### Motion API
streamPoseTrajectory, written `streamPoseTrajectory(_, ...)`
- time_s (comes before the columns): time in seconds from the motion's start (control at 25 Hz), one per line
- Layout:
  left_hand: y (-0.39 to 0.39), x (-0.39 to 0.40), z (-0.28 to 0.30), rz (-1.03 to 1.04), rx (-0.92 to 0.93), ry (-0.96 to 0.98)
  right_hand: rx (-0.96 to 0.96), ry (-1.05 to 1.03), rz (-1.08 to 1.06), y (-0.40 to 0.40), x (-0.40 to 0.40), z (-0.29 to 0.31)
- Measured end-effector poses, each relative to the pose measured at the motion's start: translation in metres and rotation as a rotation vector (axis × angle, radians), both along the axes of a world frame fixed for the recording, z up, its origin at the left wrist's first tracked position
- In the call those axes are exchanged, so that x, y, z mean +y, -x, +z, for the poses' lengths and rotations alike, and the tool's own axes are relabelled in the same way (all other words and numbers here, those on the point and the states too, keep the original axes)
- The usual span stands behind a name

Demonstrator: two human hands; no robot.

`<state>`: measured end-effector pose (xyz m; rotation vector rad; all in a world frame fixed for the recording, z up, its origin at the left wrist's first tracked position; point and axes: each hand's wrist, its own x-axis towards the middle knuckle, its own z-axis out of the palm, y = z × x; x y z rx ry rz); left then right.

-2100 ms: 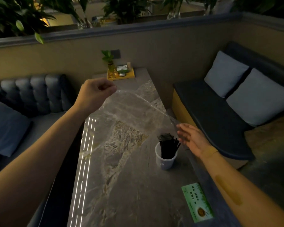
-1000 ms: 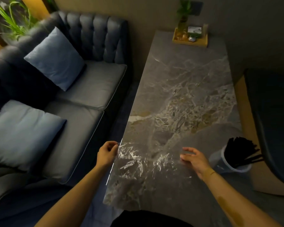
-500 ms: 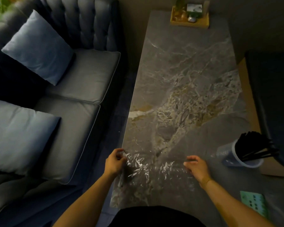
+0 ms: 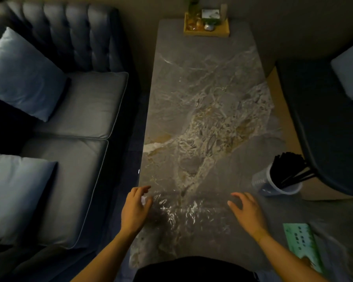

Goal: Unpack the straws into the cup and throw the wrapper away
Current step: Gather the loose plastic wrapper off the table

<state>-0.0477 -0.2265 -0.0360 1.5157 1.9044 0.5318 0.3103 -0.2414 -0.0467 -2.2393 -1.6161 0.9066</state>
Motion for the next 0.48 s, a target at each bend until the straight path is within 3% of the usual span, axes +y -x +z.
streamPoseTrajectory(0.28,-0.089,0.015,0.023,-0.556,0.17,-0.009,-0.247,-0.138,0.237,-0.078,-0.041,0.03)
streamPoseTrajectory(0.48,-0.167,0.021,0.035,-0.685,0.218,-0.056,-0.22,-0.142,0.207,-0.15,-0.062,0.047)
